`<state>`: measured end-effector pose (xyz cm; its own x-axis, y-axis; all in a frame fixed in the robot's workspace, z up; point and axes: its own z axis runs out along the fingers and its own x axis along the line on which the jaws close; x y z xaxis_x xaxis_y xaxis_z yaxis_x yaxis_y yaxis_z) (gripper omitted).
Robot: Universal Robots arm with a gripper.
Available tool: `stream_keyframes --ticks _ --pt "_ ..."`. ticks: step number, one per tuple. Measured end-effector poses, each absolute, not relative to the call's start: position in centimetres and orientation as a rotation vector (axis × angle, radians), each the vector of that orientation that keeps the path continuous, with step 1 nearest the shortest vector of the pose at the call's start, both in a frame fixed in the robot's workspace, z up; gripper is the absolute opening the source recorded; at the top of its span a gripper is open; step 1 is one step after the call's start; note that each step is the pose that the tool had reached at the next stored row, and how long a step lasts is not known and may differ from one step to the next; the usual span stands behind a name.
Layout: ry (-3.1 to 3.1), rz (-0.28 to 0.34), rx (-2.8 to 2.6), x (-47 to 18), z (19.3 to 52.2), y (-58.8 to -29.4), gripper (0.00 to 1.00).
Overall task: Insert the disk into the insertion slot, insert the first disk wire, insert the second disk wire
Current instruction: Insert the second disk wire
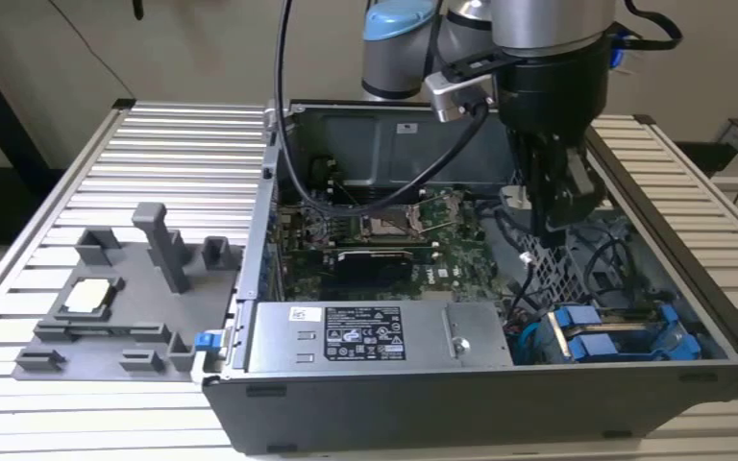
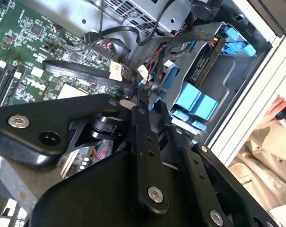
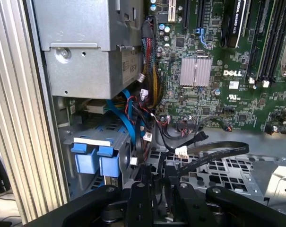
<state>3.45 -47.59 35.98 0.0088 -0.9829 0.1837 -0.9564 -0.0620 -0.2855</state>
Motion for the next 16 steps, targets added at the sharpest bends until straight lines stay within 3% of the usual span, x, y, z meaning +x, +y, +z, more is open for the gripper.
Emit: stream_keyframes --ticks 10,14,16 --pt "2.098 -0.531 -2.181 3.45 35.91 -47.40 0.26" --pt "2.099 -0.533 -2.182 3.45 35.90 -47.39 0.11" --pt "2.099 -0.535 -2.183 3.45 35.89 -47.39 0.11"
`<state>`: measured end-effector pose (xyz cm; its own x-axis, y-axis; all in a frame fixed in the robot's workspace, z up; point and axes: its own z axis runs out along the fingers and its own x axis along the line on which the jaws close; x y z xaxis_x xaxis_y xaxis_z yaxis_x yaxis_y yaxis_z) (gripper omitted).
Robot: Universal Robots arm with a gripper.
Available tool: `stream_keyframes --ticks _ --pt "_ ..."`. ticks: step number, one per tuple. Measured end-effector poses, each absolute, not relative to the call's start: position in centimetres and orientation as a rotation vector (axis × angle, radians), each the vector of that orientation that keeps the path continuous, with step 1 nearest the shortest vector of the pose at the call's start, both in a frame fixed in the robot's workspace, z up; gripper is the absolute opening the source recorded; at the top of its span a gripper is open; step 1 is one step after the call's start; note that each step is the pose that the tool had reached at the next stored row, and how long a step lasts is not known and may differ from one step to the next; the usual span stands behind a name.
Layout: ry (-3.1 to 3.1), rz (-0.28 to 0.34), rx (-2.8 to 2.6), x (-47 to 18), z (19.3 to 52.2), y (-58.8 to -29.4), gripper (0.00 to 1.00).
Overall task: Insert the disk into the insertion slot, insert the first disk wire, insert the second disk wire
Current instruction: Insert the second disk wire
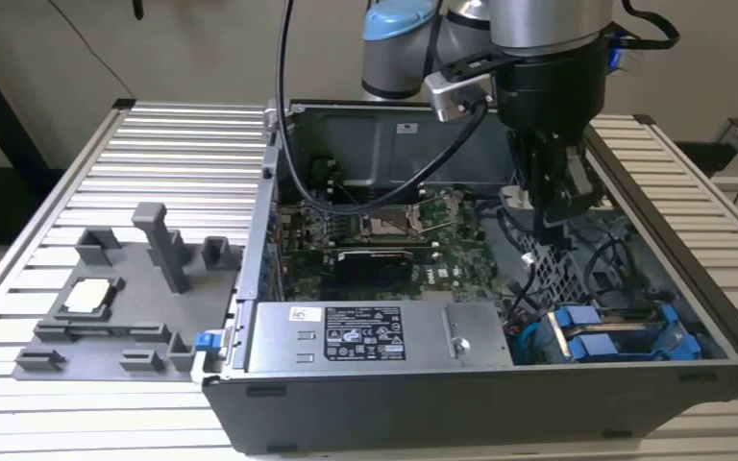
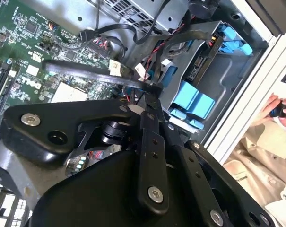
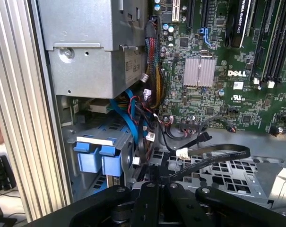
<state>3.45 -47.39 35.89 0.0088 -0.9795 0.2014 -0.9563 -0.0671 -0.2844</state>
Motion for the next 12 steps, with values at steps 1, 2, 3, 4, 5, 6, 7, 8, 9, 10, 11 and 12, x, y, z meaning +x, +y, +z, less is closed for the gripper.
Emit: stream_keyframes --ticks 1,2,3,4,5,6,7,8,9,10,11,12 --pt "2.099 -0.536 -2.183 3.45 35.90 -47.39 0.11" --pt "2.099 -0.536 -2.183 3.45 35.97 -47.39 0.11" --pt "2.099 -0.536 -2.183 3.45 36.10 -47.38 0.11" --pt "2.099 -0.536 -2.183 3.45 36.26 -47.39 0.11" --pt "2.099 -0.536 -2.183 3.45 36.32 -47.39 0.13" --pt "2.099 -0.536 -2.183 3.45 36.33 -47.39 0.18" --pt "2.099 -0.539 -2.184 3.45 36.33 -47.36 0.18" --pt "2.100 -0.542 -2.186 3.45 36.33 -47.34 0.18" --pt "2.100 -0.543 -2.187 3.45 36.32 -47.32 0.25" --pt "2.100 -0.544 -2.187 3.45 36.31 -47.29 0.25" --pt "2.100 -0.544 -2.187 3.45 36.31 -47.27 0.25" --pt "2.100 -0.544 -2.187 3.45 36.31 -47.26 0.25"
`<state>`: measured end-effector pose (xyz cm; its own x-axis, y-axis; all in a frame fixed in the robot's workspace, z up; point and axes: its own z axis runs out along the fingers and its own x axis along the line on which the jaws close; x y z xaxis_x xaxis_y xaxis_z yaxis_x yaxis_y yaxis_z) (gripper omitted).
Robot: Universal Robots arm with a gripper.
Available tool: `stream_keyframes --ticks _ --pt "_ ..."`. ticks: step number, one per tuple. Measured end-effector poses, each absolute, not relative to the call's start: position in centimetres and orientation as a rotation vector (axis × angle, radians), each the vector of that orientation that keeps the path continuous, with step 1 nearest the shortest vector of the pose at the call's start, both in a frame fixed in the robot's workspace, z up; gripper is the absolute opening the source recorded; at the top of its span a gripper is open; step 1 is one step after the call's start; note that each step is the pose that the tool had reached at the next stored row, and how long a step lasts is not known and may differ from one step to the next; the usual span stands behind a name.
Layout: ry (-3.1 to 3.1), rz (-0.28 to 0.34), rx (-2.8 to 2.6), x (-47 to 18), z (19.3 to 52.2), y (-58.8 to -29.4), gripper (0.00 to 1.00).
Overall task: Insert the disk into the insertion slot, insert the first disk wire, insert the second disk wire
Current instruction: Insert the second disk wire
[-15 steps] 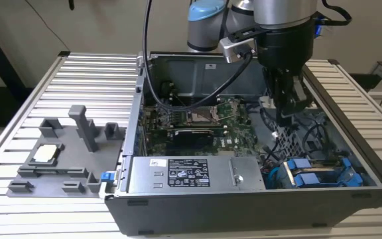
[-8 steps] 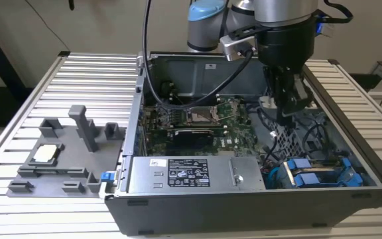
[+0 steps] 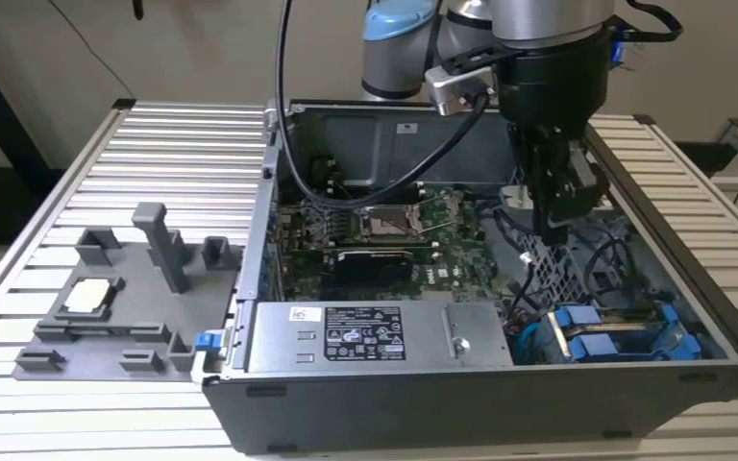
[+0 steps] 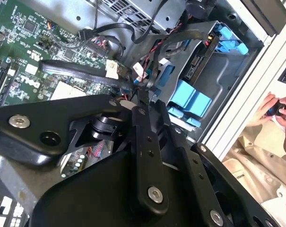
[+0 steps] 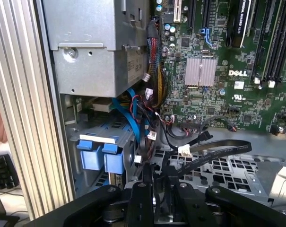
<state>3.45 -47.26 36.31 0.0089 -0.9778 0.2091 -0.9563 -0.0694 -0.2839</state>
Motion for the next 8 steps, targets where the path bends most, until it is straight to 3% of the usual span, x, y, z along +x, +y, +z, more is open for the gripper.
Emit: stream_keyframes --ticks 8 --pt "2.100 -0.543 -2.186 3.78 36.26 -47.27 0.25"
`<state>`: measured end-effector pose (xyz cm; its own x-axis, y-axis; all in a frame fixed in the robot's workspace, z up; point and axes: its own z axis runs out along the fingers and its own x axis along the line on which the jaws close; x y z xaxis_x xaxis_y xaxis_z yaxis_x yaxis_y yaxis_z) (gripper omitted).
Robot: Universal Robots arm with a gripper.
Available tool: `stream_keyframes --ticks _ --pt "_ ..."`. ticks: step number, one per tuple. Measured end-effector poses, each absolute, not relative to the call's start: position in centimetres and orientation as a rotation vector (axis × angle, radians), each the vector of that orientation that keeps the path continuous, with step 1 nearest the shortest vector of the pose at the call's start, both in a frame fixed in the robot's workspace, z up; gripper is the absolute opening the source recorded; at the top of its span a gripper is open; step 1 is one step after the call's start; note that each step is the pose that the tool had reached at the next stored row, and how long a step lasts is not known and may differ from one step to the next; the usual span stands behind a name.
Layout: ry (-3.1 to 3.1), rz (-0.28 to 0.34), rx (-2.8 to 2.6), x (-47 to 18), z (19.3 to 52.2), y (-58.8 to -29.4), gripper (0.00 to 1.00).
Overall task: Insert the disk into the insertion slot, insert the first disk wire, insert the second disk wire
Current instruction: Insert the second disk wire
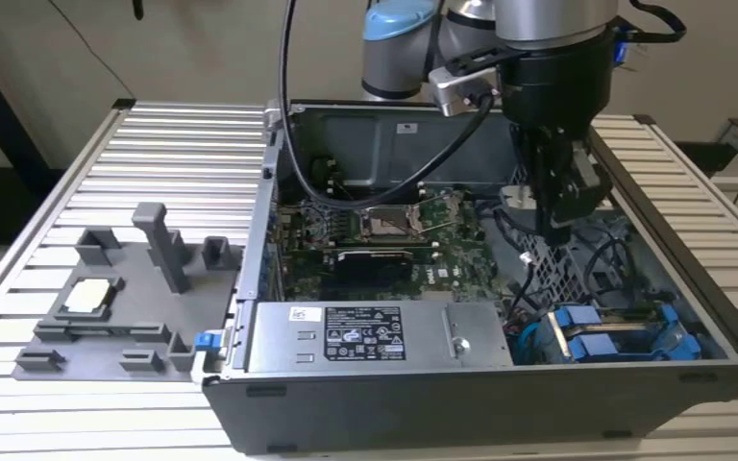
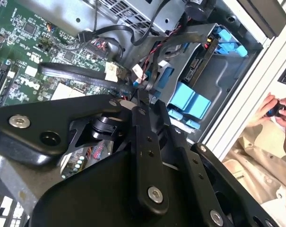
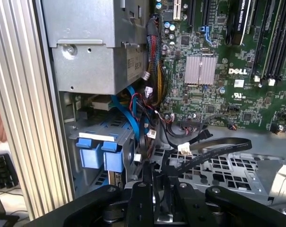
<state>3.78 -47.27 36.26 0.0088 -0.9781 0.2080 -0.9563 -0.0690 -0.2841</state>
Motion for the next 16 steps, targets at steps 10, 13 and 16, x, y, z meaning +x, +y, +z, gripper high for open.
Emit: stream_keyframes --ticks 10,13,16 --pt "2.100 -0.543 -2.186 3.9 36.3 -47.3 0.16" --pt "2.101 -0.541 -2.188 4.1 36.3 -47.8 0.16" --pt "2.103 -0.535 -2.190 4.5 36.2 -48.4 0.16"
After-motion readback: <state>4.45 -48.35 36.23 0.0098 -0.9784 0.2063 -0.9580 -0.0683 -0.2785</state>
